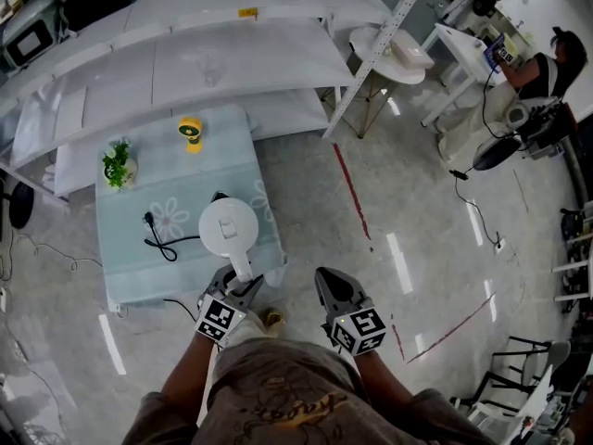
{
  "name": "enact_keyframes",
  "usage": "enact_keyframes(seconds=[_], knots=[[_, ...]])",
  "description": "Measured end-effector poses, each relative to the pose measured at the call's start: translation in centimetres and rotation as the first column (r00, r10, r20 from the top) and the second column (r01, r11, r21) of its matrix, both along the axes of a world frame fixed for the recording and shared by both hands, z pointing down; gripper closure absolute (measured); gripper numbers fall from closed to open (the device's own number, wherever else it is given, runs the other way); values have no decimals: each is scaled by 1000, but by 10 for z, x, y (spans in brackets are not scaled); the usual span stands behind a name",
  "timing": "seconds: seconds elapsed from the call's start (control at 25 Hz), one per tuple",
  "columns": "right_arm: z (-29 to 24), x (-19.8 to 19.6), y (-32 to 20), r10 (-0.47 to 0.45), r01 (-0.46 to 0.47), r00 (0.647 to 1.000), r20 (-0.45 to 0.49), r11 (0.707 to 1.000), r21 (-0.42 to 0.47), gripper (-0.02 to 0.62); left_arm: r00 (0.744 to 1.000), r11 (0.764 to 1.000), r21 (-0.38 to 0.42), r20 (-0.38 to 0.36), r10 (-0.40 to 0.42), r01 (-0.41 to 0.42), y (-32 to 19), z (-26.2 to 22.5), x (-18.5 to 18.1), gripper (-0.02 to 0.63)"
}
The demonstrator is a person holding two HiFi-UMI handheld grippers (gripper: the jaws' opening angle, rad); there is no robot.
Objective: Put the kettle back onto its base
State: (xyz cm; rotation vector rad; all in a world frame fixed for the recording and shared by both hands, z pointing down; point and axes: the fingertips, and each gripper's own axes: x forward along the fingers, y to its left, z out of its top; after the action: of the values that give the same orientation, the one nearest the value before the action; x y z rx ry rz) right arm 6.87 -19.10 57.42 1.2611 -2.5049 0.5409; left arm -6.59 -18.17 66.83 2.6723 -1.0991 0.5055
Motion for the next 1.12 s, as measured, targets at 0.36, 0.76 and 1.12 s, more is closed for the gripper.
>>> enact_keyframes(seconds=[0.36, 0.76, 1.12], knots=[[-3, -20, -3, -75, 75, 997, 19, 997, 14, 595, 997, 997, -14, 19, -74, 74, 14, -12, -23, 410], [-11, -54, -9, -168, 165, 984, 54, 985, 54, 595, 971, 973, -27, -66, -230, 229, 27, -63, -64, 400], [-40, -67, -9, -196, 186, 977, 81, 975, 122, 595, 892, 900, 48, -162, -422, 434, 31, -140, -118, 400]])
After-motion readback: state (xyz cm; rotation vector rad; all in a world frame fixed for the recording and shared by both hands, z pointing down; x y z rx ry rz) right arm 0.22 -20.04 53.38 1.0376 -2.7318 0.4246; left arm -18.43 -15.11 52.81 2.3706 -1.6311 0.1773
